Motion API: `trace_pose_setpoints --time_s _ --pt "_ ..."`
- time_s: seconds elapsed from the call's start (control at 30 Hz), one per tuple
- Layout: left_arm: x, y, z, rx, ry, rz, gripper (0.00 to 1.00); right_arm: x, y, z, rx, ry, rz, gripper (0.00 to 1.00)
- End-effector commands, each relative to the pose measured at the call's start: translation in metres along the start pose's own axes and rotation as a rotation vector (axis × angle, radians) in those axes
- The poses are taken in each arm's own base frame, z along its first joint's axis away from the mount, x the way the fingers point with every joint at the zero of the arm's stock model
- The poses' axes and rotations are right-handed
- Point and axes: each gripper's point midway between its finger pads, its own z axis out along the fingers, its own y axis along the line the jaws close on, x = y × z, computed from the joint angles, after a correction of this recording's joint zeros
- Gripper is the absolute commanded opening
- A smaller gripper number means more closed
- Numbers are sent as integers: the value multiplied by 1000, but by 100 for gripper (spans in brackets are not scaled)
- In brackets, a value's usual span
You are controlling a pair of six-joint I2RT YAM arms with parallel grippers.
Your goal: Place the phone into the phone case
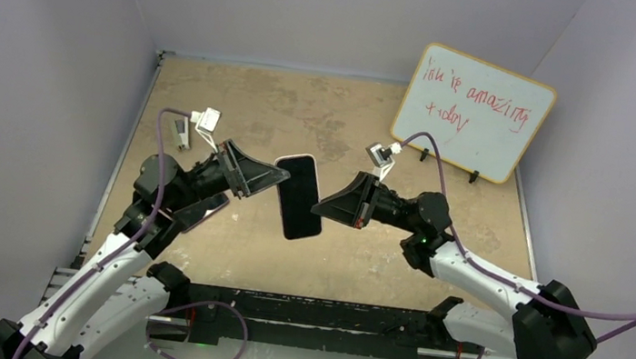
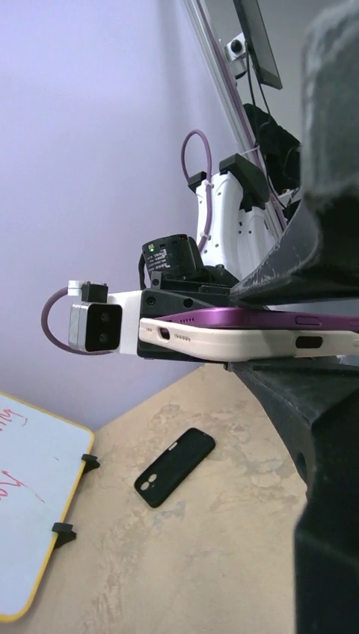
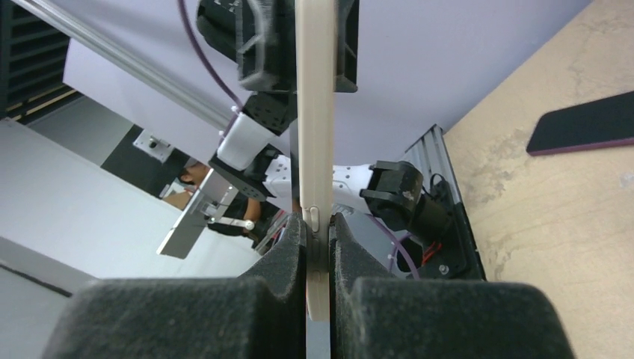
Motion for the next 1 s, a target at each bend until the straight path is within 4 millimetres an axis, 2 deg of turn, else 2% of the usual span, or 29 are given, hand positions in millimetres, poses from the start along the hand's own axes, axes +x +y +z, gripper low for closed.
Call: trace_pose_setpoints --time_s 0.0,0.03,0.07,0.23,0.33,0.47,0.53,0.7,0.83,0.97 --pt "-15 -29 -6 96 -75 -6 18 -10 31 0 -115 -27 -81 0" --pt "-15 -28 -6 91 -79 -12 6 -10 29 0 -111 -29 -77 0" --pt "-15 -26 -6 74 -80 -20 0 -10 27 0 -103 -32 -71 0" --pt "-12 -6 -4 -61 -37 -4 0 -13 24 2 -90 -38 -62 0" --pt "-8 -3 -4 -89 -2 5 0 -16 22 4 -77 -48 -53 0" --pt "1 -1 -3 -85 55 -2 47 -28 24 5 -63 -119 -41 0" --pt "7 6 -6 -104 70 -11 57 -37 23 4 -52 -169 -33 0" --pt "24 18 -11 -92 103 -64 65 -51 23 3 -50 -255 -10 0" --pt "39 24 -12 -29 133 -119 63 -54 22 6 -53 -266 0 0" --pt "44 23 -13 16 141 -140 59 -56 15 7 -38 -275 8 0"
